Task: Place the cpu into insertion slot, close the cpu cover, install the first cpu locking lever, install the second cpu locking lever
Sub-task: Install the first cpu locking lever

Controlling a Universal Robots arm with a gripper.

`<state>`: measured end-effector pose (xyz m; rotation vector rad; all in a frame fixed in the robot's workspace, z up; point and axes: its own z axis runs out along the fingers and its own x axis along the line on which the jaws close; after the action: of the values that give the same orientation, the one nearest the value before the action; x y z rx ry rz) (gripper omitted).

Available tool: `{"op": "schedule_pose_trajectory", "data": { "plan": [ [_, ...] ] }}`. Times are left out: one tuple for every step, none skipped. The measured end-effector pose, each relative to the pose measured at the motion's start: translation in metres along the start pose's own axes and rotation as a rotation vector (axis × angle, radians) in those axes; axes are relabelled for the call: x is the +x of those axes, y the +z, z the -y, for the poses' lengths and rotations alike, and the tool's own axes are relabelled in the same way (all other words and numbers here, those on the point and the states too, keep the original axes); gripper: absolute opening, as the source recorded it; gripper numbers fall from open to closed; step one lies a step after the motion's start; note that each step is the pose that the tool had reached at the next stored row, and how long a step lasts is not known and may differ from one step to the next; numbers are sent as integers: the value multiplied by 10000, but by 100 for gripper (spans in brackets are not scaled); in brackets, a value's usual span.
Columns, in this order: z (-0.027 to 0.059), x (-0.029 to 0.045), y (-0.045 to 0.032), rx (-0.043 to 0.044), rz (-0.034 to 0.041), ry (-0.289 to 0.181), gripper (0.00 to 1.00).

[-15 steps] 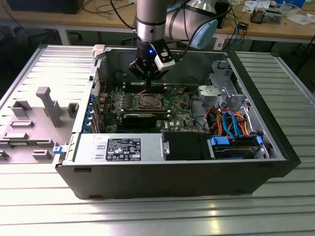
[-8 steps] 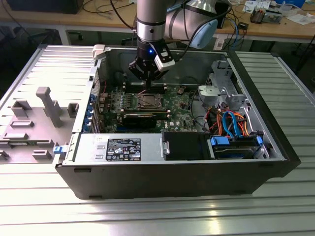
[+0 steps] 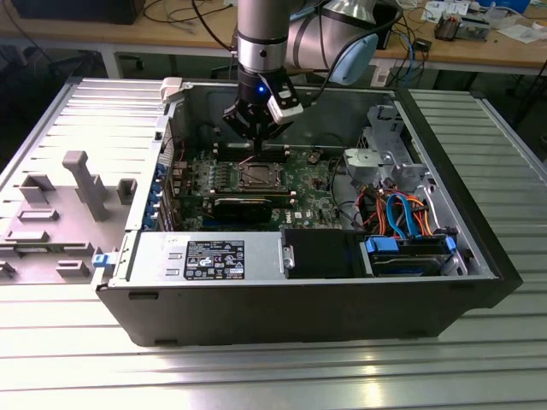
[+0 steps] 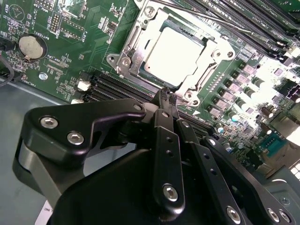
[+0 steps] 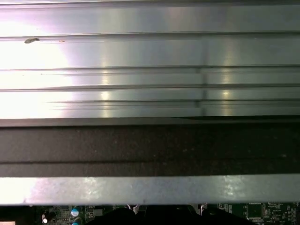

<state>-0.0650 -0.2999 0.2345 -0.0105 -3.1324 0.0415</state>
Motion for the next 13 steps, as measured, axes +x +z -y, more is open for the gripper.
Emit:
{"op": "schedule_pose_trajectory", "data": {
  "plan": [
    [0, 0, 0, -1, 0, 0, 11],
    [0, 0, 1, -1, 0, 0, 11],
    [-1, 0, 3, -1, 0, 8, 11],
    [-1, 0, 4, -1, 0, 23, 11],
    [-1, 0, 5, -1, -1, 37, 11],
    [-1, 0, 6, -1, -2, 58, 11],
    [-1, 0, 7, -1, -3, 73, 11],
    [-1, 0, 8, -2, -2, 79, 11],
    [-1, 0, 10, -1, -3, 79, 11],
    [-2, 0, 15, -5, 0, 80, 11],
    [-2, -1, 19, -4, 0, 80, 11],
    [-3, 0, 32, -2, -2, 80, 11],
    [-4, 0, 41, -2, -2, 80, 11]
  ]
}}
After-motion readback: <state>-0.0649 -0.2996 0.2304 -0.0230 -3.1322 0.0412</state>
